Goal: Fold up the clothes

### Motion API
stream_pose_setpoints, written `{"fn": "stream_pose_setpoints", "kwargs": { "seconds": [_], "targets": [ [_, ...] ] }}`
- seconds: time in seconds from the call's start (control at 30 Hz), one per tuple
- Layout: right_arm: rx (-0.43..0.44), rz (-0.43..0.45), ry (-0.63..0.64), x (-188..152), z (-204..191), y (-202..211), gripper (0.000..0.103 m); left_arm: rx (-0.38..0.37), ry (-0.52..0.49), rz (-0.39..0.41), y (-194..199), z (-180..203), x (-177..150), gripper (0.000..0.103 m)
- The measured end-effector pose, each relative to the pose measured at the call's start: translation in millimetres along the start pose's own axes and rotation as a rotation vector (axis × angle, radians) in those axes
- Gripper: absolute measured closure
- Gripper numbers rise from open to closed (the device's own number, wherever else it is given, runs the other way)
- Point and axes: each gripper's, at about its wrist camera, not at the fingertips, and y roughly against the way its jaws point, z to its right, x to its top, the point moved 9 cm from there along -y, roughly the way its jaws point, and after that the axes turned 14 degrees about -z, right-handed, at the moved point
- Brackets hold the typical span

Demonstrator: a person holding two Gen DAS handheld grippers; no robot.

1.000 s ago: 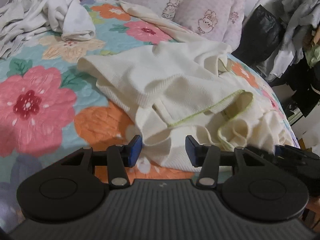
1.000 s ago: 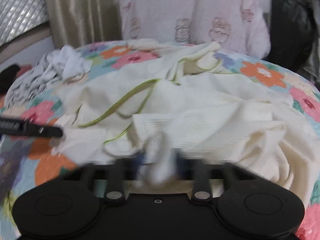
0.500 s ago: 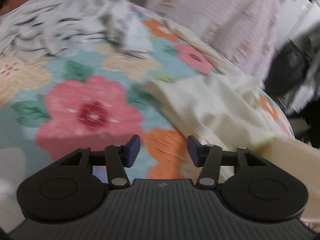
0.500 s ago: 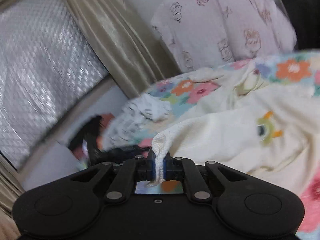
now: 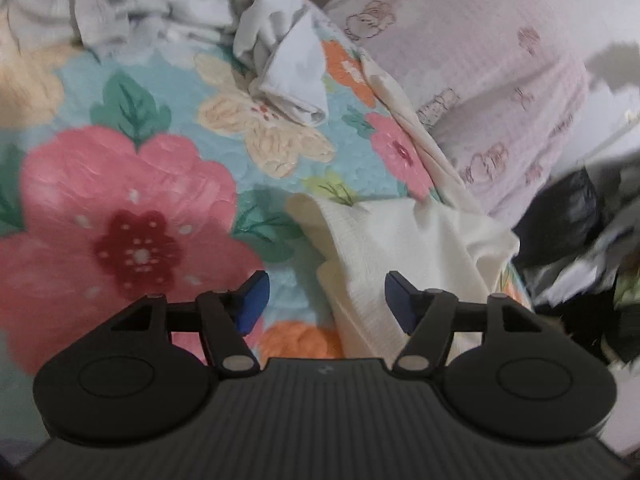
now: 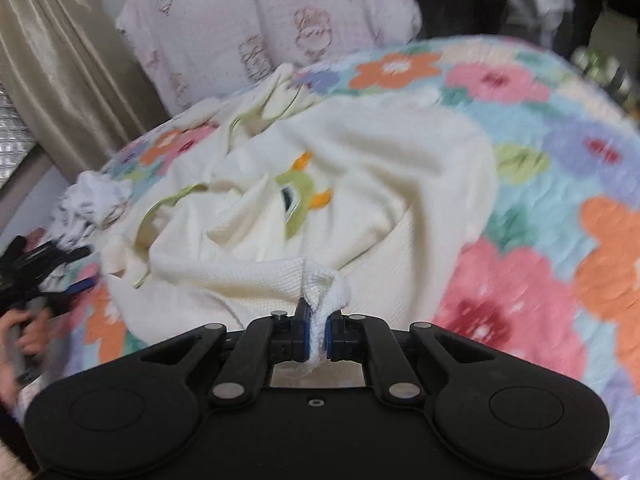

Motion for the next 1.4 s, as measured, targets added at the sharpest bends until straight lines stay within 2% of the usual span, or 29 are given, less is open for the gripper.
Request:
{"fn": "stream_pose_setpoints", "kwargs": {
  "seconds": [0.07, 0.1, 0.13, 0.2, 0.23, 0.27, 0.3, 0.33, 0.37, 0.43, 0.47, 0.57, 0.63, 0.67, 0.7, 0.77, 0.87, 0.9, 0.93, 0.97, 1.0, 1.07, 1.1, 1.13, 1.17, 1.23, 1.3, 1.4],
  "targets": [
    [0.029, -0.026, 0.003, -3, -2, -9, 0.094, -0.008, 0.049, 0.000, -12, -4, 6, 0.037],
    [0.052, -0.032, 0.005, -5, -4, -10, 0.094, -0.019, 0.061, 0.001, -17, -4, 8, 0.031],
    [0.074, -0.037, 0.008, -6, -6, -11, 0.094, -0.034, 0.067, 0.002, -22, -2, 11, 0.020],
    [0.118, -0.047, 0.013, -7, -12, -14, 0.094, -0.045, 0.076, 0.010, -32, 6, 16, 0.013],
    [0.140, -0.052, 0.016, -5, -15, -15, 0.093, -0.032, 0.061, 0.013, -38, 12, 19, 0.017],
    [0.162, -0.057, 0.019, -4, -19, -17, 0.093, -0.009, 0.025, 0.002, -44, 20, 21, 0.030],
    [0.184, -0.064, 0.025, -2, -25, -18, 0.093, 0.017, -0.021, -0.020, -50, 29, 21, 0.084],
    [0.207, -0.071, 0.031, 0, -30, -20, 0.093, 0.047, -0.056, -0.053, -56, 36, 20, 0.100],
    [0.246, -0.081, 0.037, 1, -39, -19, 0.093, 0.082, -0.091, -0.076, -56, 41, 21, 0.100],
    [0.335, -0.100, 0.047, 1, -58, -14, 0.094, 0.162, -0.203, -0.039, -39, 53, 32, 0.100],
    [0.403, -0.112, 0.047, 1, -71, -7, 0.094, 0.188, -0.242, 0.003, -21, 61, 46, 0.100],
    [0.685, -0.096, 0.064, 0, -125, 27, 0.094, 0.173, -0.265, 0.140, 50, 86, 98, 0.100],
    [0.810, -0.095, 0.125, -4, -171, 43, 0.094, 0.229, -0.298, 0.280, 102, 101, 129, 0.100],
    [0.851, -0.124, 0.185, -10, -202, 46, 0.094, 0.257, -0.312, 0.332, 123, 107, 142, 0.100],
    [0.851, -0.147, 0.231, -16, -227, 41, 0.094, 0.283, -0.318, 0.347, 134, 107, 152, 0.100],
    [0.829, -0.194, 0.311, -29, -272, 22, 0.094, 0.344, -0.300, 0.316, 138, 92, 166, 0.098],
    [0.704, -0.288, 0.373, -61, -317, -37, 0.094, 0.458, -0.295, 0.226, 124, 55, 159, 0.089],
    [0.662, -0.319, 0.391, -74, -328, -56, 0.094, 0.478, -0.286, 0.201, 121, 41, 151, 0.083],
    [0.622, -0.332, 0.396, -83, -331, -69, 0.093, 0.476, -0.263, 0.184, 121, 27, 139, 0.070],
    [0.583, -0.346, 0.401, -91, -333, -82, 0.090, 0.468, -0.235, 0.164, 122, 11, 124, 0.064],
    [0.570, -0.346, 0.420, -94, -330, -80, 0.088, 0.455, -0.202, 0.142, 124, -5, 108, 0.052],
    [0.544, -0.347, 0.459, -99, -324, -77, 0.085, 0.418, -0.186, 0.107, 127, -25, 71, 0.049],
    [0.530, -0.333, 0.477, -95, -316, -67, 0.079, 0.395, -0.183, 0.093, 127, -31, 53, 0.049],
    [0.515, -0.304, 0.470, -85, -302, -58, 0.063, 0.369, -0.178, 0.080, 127, -34, 37, 0.049],
    [0.500, -0.274, 0.464, -75, -288, -49, 0.052, 0.339, -0.173, 0.071, 127, -37, 20, 0.049],
    [0.454, -0.216, 0.452, -51, -255, -35, 0.050, 0.281, -0.176, 0.063, 126, -33, -11, 0.049],
    [0.333, -0.149, 0.435, -24, -212, -23, 0.050, 0.269, -0.193, 0.030, 122, -28, -37, 0.049],
    [0.119, -0.037, 0.372, 9, -133, -8, 0.050, 0.265, -0.273, -0.038, 108, -11, -65, 0.049]
  ]
}}
